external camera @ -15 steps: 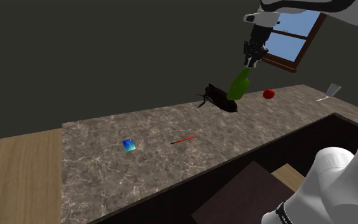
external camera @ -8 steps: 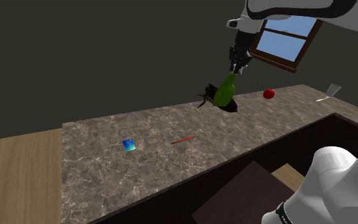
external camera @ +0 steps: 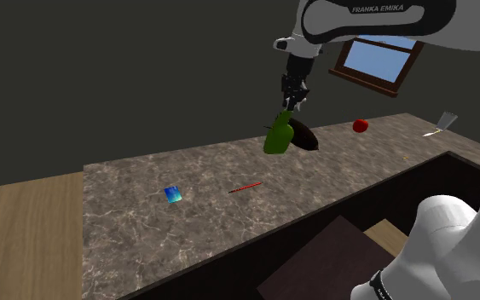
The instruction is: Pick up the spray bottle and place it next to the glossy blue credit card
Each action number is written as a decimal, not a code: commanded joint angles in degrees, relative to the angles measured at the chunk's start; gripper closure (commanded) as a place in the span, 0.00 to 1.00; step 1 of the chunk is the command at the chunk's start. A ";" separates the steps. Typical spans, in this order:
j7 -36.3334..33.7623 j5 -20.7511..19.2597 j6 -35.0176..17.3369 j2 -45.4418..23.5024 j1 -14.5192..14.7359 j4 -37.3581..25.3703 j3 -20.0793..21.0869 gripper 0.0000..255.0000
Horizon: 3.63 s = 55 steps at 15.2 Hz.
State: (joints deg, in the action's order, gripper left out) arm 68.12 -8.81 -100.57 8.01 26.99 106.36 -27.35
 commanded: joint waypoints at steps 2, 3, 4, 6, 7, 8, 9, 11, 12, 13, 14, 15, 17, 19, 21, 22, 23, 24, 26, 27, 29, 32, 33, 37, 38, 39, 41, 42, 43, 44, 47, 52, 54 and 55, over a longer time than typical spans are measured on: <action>-3.31 0.94 -1.15 -1.84 1.53 -0.17 1.78 1.00; -4.34 1.26 -1.70 -2.53 2.03 -0.14 2.33 1.00; -5.36 1.58 -2.23 -3.27 2.53 -0.17 2.85 1.00; -7.32 2.27 -3.25 -4.91 3.51 -0.45 3.89 1.00; -8.26 2.62 -3.73 -5.79 4.00 -0.70 4.39 1.00; -9.19 2.99 -4.20 -6.73 4.49 -1.01 4.88 1.00; -10.10 3.36 -4.64 -7.71 4.97 -1.39 5.36 1.00; -11.86 4.10 -5.46 -9.81 5.90 -2.37 6.30 1.00; -12.71 4.48 -5.83 -10.92 6.35 -2.97 6.76 1.00; -13.55 4.86 -6.18 -12.07 6.79 -3.64 7.20 1.00; -14.37 5.24 -6.49 -13.26 7.24 -4.38 7.64 1.00; -15.17 5.62 -6.78 -14.50 7.66 -5.20 8.07 1.00; -16.73 6.37 -7.24 -17.08 8.49 -7.07 8.91 1.00; -18.24 7.10 -7.57 -19.82 9.28 -9.26 9.71 1.00; -19.70 7.81 -7.73 -22.72 10.02 -11.79 10.48 1.00; -20.41 8.16 -7.74 -24.23 10.37 -13.18 10.86 1.00; -21.12 8.50 -7.71 -25.78 10.71 -14.67 11.23 1.00; -21.82 8.83 -7.62 -27.38 11.03 -16.26 11.60 1.00; -23.18 9.46 -7.29 -30.71 11.64 -19.76 12.30 1.00; -23.86 9.76 -7.04 -32.46 11.92 -21.68 12.64 1.00; -24.75 10.15 -6.59 -34.88 12.26 -24.44 13.09 1.00; -24.81 10.23 -8.70 -35.28 12.29 -22.73 13.16 1.00; -24.83 10.27 -9.37 -35.46 12.29 -22.23 13.19 1.00; -24.89 10.43 -12.06 -36.25 12.30 -20.31 13.29 1.00; -24.90 10.47 -12.72 -36.47 12.29 -19.87 13.32 1.00; -24.91 10.52 -13.37 -36.70 12.28 -19.44 13.36 1.00; -24.92 10.58 -14.19 -37.01 12.27 -18.91 13.40 1.00; -24.92 10.59 -14.19 -37.02 12.27 -18.93 13.40 1.00; -24.92 10.59 -14.19 -37.02 12.27 -18.93 13.40 1.00; -24.92 10.59 -14.19 -37.02 12.27 -18.93 13.40 1.00; -24.92 10.59 -14.19 -37.02 12.27 -18.93 13.40 1.00; -24.92 10.59 -14.19 -37.02 12.27 -18.93 13.40 0.00; -24.99 10.46 -12.53 -36.47 12.36 -20.04 13.35 0.00; -25.06 10.35 -10.84 -35.98 12.43 -21.25 13.30 0.00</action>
State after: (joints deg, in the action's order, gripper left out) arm 43.15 1.66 -112.85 -28.46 39.32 86.04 -14.01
